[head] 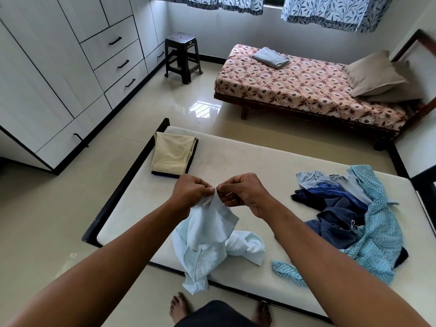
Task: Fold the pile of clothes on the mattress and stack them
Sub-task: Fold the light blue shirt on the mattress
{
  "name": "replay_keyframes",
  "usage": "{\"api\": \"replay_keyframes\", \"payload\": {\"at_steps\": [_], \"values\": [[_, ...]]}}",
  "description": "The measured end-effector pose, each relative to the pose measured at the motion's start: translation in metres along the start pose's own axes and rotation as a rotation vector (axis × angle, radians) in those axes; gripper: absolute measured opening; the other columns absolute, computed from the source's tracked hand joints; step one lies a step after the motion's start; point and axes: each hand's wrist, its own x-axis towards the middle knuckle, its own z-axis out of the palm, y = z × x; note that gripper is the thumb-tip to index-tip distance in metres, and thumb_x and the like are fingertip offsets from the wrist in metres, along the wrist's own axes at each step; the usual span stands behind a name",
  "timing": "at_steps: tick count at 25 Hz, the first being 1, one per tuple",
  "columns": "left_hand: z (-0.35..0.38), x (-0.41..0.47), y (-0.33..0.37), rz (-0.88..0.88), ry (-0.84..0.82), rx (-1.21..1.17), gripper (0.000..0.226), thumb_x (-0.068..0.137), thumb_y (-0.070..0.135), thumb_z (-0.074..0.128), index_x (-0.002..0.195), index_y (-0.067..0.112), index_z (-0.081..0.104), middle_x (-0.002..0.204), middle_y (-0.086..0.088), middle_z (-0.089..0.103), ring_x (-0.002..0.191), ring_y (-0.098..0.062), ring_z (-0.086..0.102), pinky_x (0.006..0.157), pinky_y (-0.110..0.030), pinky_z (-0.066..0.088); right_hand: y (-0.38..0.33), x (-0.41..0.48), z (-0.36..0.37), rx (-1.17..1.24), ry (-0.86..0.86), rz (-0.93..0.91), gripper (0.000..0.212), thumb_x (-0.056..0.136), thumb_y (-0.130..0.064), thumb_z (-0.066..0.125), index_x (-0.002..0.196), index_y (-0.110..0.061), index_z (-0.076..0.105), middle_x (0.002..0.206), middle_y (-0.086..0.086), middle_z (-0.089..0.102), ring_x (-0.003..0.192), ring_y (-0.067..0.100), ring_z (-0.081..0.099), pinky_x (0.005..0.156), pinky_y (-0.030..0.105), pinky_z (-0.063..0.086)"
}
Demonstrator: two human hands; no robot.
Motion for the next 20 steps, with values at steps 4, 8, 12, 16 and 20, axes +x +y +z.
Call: {"api": "replay_keyframes", "payload": {"at_steps": [4, 8, 12, 16, 20], "values": [[0.007, 0.0, 0.002, -0.08, 0.028, -0.13, 0.016, 0.083, -0.003, 0.08, 0.07, 0.007, 0.078, 0.071, -0.011, 0.075, 0.066, -0.02, 0.068, 0.066, -0.028, 0.059, -0.007, 0.002, -0.003, -0.1, -0.018, 0.011, 0.01, 0.086, -0.011, 0.082, 0.086, -0.001, 0.078, 0.079, 0.014, 0.077, 0.069, 0.021, 0.073, 0.064, 0.031, 0.062], [0.01, 0.0, 0.005, -0.207, -0.043, -0.359, 0.012, 0.086, 0.005, 0.08, 0.091, -0.006, 0.077, 0.087, -0.022, 0.077, 0.077, -0.03, 0.074, 0.08, -0.04, 0.063, -0.012, 0.005, 0.006, -0.568, 0.164, -0.225, 0.013, 0.087, -0.014, 0.076, 0.074, -0.013, 0.077, 0.076, 0.009, 0.077, 0.073, 0.022, 0.074, 0.07, 0.037, 0.064], [0.016, 0.001, 0.001, -0.225, -0.001, -0.425, 0.012, 0.091, -0.001, 0.073, 0.1, -0.008, 0.076, 0.095, -0.024, 0.076, 0.081, -0.03, 0.073, 0.086, -0.043, 0.063, -0.003, 0.0, 0.027, -1.086, 0.304, -0.581, 0.014, 0.088, -0.028, 0.067, 0.083, -0.015, 0.071, 0.087, 0.004, 0.074, 0.081, 0.025, 0.069, 0.071, 0.038, 0.057], [0.015, 0.002, 0.0, -0.054, 0.068, -0.261, 0.009, 0.092, 0.001, 0.073, 0.084, -0.002, 0.076, 0.083, -0.02, 0.074, 0.076, -0.027, 0.069, 0.084, -0.042, 0.06, -0.005, 0.004, 0.022, -0.538, 0.236, -0.308, 0.014, 0.088, -0.018, 0.075, 0.079, -0.008, 0.077, 0.079, 0.007, 0.076, 0.073, 0.019, 0.07, 0.067, 0.034, 0.06], [0.013, 0.002, -0.002, 0.108, 0.061, -0.053, 0.016, 0.094, 0.008, 0.072, 0.079, 0.012, 0.075, 0.078, -0.009, 0.073, 0.076, -0.021, 0.069, 0.079, -0.038, 0.06, -0.003, -0.001, 0.018, 0.128, 0.055, 0.126, 0.019, 0.097, -0.012, 0.071, 0.1, 0.007, 0.075, 0.082, 0.013, 0.074, 0.069, 0.022, 0.072, 0.061, 0.032, 0.059]]}}
